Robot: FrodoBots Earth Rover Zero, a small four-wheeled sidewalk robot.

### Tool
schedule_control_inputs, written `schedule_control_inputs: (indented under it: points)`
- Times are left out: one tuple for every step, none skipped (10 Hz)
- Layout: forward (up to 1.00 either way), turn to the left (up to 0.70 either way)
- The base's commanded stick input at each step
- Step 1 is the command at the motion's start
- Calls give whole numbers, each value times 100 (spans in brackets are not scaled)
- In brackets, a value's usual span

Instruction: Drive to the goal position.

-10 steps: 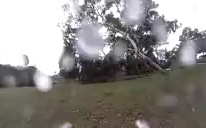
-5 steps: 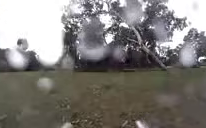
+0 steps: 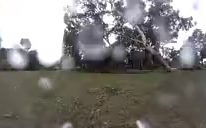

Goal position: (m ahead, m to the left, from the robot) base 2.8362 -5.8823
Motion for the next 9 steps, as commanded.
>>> schedule_control_inputs:
  points:
    - [100,0]
    - [100,0]
    - [100,0]
    - [100,0]
    - [100,0]
    - [100,0]
    - [100,0]
    - [100,0]
    - [100,0]
